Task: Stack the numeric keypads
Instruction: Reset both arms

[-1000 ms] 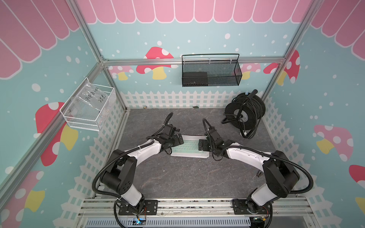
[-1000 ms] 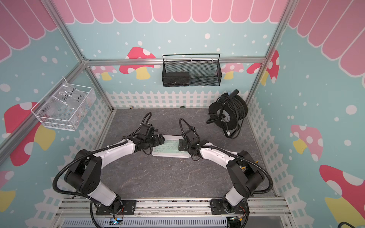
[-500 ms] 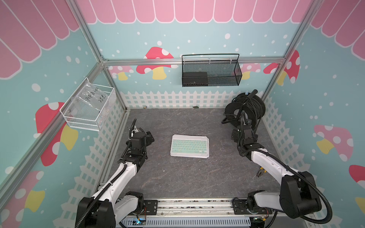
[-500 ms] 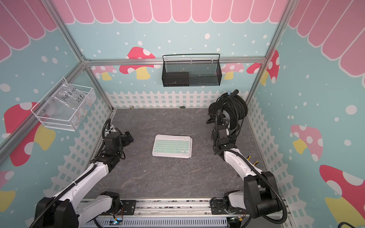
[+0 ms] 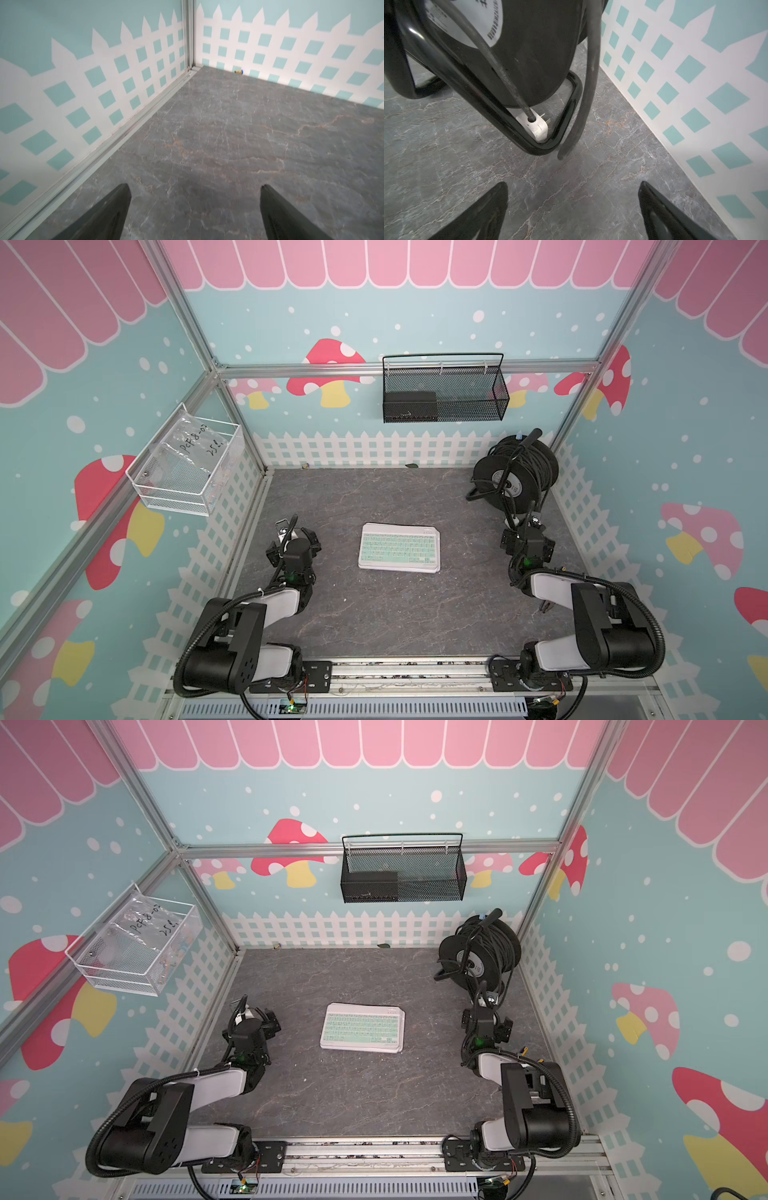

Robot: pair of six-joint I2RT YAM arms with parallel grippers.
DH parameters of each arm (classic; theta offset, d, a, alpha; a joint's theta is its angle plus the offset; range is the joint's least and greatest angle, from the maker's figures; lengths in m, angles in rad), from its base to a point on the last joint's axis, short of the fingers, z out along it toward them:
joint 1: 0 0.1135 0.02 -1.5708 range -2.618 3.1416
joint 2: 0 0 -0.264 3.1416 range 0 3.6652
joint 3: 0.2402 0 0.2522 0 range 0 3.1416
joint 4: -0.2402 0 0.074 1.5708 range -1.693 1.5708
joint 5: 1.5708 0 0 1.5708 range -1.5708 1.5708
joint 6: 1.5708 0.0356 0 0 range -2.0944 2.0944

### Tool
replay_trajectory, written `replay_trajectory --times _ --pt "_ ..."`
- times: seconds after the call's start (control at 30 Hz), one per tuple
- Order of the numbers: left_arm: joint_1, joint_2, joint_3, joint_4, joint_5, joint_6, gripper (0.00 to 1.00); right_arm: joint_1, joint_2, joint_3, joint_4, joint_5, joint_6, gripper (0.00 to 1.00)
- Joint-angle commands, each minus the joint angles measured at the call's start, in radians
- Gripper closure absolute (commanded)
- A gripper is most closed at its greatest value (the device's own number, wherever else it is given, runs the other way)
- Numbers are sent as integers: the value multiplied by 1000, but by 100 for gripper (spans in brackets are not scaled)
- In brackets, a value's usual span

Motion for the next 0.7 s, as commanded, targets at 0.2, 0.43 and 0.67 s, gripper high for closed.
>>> replay_trajectory --times 0.2,0.43,0.67 --pt "4 154 53 191 145 122 0 -9 38 -174 546 -221 -164 0" --pt "41 136 75 114 195 80 0 -6 71 -204 615 -214 -160 0" --pt "37 146 63 155 188 94 0 -3 74 -225 668 -209 -168 0"
